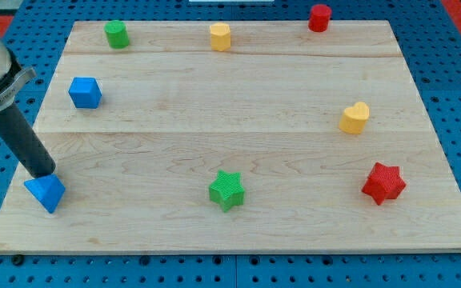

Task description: Move blue triangle towards right

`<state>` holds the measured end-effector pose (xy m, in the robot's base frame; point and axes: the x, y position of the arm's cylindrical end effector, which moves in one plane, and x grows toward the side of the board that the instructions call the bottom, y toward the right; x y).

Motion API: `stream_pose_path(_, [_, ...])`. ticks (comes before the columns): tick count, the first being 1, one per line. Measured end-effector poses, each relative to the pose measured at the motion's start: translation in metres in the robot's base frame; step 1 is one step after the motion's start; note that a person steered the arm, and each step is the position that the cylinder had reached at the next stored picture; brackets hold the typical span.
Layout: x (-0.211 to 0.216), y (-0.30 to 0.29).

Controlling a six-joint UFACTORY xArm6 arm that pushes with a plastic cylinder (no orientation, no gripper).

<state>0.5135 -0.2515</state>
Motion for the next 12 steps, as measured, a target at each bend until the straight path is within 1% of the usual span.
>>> stream_pose_path(1, [0.0, 0.002])
stream_pose_path(2, [-0.01, 0.011])
stream_pose_path(3, [-0.032, -0.022])
stream_pose_path(4, [-0.027, -0.053])
stream_pose_path(5, [-0.019, -0.052])
stream_pose_path(7, [0.014, -0.025])
stream_pose_path(8, [0.014, -0.023])
stream_pose_path(10, [0.048, -0.023])
stream_pose_path(11, [0.048, -0.001])
stream_pose_path(12, [0.048, 0.038])
